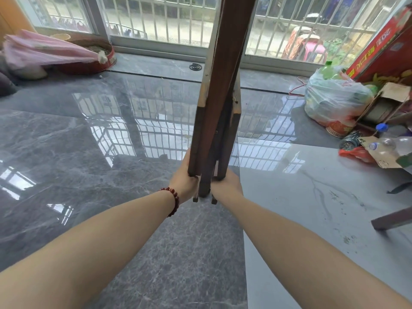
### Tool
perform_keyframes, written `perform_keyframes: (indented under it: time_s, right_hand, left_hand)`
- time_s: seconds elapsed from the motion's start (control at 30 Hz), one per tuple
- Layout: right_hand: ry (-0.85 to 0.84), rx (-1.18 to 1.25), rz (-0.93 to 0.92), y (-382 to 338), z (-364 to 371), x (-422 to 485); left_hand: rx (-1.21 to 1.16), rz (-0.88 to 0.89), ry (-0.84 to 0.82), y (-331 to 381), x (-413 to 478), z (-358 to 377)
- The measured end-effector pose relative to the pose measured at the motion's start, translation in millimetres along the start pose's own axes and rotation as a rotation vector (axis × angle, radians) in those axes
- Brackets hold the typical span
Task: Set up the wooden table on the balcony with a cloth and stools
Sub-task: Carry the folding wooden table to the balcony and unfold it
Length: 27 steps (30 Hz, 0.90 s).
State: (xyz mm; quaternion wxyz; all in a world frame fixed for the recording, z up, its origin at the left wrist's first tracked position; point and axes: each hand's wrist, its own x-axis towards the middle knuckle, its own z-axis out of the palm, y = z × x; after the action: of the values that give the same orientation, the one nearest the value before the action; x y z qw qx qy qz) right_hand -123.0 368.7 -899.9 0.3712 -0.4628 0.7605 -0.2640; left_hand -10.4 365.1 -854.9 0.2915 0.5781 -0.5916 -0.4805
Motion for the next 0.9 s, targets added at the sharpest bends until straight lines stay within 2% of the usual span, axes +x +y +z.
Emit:
perform_keyframes:
  time_s: [0.13, 0.37, 0.47, 0.73, 0.9]
  right_hand:
    - [-0.018, -0.027, -0.034, 3.5, -2.4, -3.3]
    - [-0.065, -0.132, -0.067, 16.5, 4.3, 9.6]
    - [-0.081, -0.151, -0.055, 22.6, 4.6, 10.2]
    - [-0.078, -0.106, -0.03, 25.8, 7.3, 12.1]
    - [-0.082, -0.122, -0.005, 31.7, 12.7, 17.7]
  left_hand:
    - [0.004, 0.029, 0.004, -2.0, -5.0, 1.2]
    - [0.261, 0.026, -0.055, -20.4, 4.0, -13.4]
    - [0.279, 0.007, -0.076, -30.7, 6.8, -16.8]
    - [0.326, 0.075, -0.002, -38.3, 13.5, -4.6]
    - [0.338, 0.035, 0.002, -42.6, 18.6, -3.4]
